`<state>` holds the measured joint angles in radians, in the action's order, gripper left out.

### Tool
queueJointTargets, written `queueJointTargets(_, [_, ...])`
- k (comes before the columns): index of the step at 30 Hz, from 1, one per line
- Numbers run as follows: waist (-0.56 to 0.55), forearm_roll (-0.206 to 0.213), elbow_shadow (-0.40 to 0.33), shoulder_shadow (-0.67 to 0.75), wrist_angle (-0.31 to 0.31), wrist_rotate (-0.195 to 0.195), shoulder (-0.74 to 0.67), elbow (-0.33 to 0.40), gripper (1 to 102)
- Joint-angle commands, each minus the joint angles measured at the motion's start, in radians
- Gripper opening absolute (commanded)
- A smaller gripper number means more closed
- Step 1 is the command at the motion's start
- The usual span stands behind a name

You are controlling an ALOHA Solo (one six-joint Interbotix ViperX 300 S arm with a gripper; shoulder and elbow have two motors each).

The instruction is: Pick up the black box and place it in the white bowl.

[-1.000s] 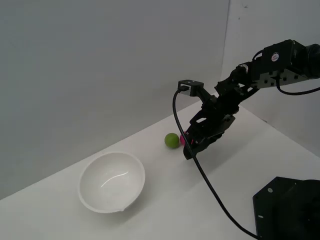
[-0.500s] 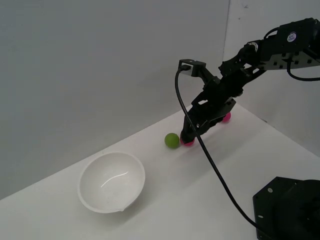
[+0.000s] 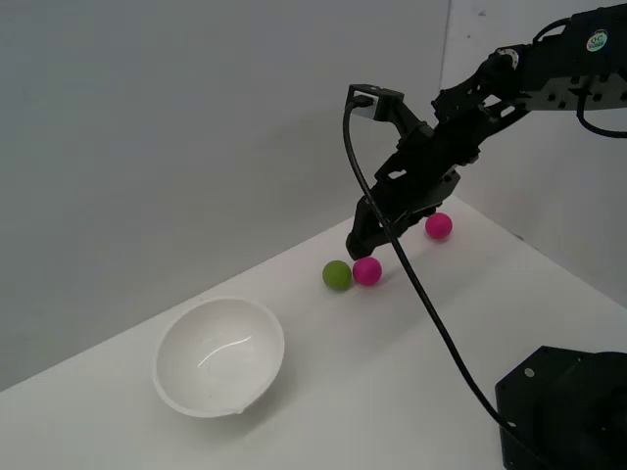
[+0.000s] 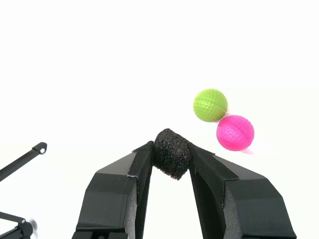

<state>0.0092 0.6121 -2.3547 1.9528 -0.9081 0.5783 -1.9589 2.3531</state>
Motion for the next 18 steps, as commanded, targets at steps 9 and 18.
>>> queueJointTargets(9, [-0.087,0.052,0.069,0.023,-0.002,0.002,-0.018,-0.06,28])
queueJointTargets(18, [-0.187,0.078,0.11,-0.006,0.012,-0.005,0.009,-0.103,28])
